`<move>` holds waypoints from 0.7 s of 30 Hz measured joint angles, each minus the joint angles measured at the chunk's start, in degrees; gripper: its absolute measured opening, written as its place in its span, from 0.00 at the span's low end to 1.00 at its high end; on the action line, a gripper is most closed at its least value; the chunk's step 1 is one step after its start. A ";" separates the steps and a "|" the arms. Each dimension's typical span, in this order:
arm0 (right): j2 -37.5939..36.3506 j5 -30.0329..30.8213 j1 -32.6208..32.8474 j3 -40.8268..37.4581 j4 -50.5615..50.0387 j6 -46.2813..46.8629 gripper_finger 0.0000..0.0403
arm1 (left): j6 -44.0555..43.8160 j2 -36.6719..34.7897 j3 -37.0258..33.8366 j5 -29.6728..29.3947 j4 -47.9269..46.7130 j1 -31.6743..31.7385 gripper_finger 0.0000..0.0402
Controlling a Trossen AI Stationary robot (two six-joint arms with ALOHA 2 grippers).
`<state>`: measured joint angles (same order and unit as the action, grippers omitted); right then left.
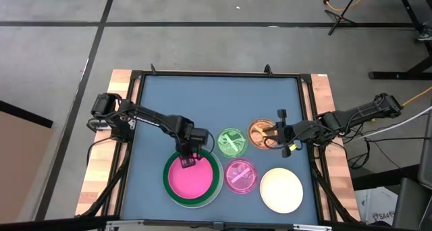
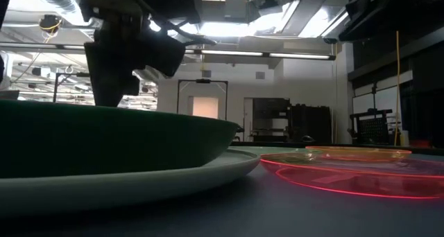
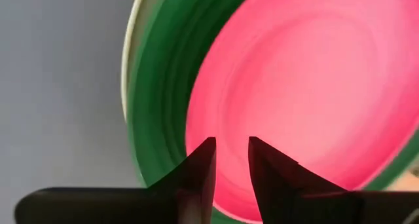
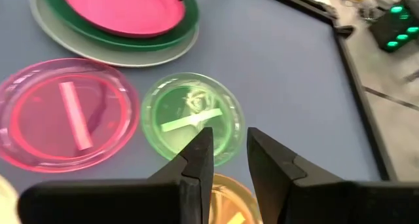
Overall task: Stack plastic plates
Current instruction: Stack the white plate on top of the pink plate
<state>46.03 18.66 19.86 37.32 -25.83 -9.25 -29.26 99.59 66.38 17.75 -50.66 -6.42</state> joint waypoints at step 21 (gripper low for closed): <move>1.49 -23.55 0.07 0.00 -0.16 7.55 0.26 | 2.87 -0.50 2.31 -0.82 4.27 0.84 0.20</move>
<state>47.51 -4.89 19.92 37.32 -26.00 -1.70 -26.39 99.09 68.69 16.93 -46.39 -5.58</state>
